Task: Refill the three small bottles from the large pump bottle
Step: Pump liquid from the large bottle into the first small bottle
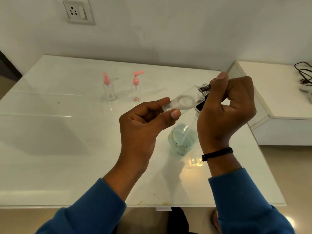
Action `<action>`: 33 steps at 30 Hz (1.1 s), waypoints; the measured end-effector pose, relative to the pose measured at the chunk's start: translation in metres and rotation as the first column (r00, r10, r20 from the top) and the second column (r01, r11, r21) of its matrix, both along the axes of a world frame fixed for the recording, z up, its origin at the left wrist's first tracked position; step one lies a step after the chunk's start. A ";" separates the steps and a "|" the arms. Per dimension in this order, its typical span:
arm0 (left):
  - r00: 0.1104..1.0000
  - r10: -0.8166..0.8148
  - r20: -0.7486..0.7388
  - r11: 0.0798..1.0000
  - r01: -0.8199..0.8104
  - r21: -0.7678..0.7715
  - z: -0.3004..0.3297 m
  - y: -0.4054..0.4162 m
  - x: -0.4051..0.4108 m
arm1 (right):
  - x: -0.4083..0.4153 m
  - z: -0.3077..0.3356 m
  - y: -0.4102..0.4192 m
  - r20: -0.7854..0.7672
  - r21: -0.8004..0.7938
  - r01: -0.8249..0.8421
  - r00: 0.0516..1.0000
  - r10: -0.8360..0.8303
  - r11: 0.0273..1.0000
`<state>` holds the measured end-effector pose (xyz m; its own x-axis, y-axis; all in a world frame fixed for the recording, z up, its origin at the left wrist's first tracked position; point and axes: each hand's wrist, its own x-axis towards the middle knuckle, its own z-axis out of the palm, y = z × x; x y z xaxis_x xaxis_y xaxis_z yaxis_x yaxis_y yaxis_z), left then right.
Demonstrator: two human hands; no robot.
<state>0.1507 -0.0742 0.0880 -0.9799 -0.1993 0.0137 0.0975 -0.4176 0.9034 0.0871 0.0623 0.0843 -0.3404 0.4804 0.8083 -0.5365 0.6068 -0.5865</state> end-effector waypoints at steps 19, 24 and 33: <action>1.000 -0.002 -0.007 1.000 0.001 -0.029 0.000 0.001 0.001 | 0.003 -0.005 -0.001 0.005 0.002 0.026 1.000 -0.026 1.000; 1.000 -0.003 -0.014 0.999 0.002 -0.041 -0.001 -0.001 0.000 | -0.001 0.001 0.000 -0.004 0.030 0.050 0.999 -0.050 0.998; 1.000 -0.001 -0.004 0.999 0.000 -0.047 0.000 -0.001 -0.001 | -0.002 0.003 0.002 0.008 0.040 0.053 0.999 -0.053 0.998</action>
<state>0.1499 -0.0756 0.0879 -0.9799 -0.1978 0.0272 0.1012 -0.3745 0.9217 0.0856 0.0645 0.0870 -0.3227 0.4650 0.8244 -0.4980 0.6572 -0.5657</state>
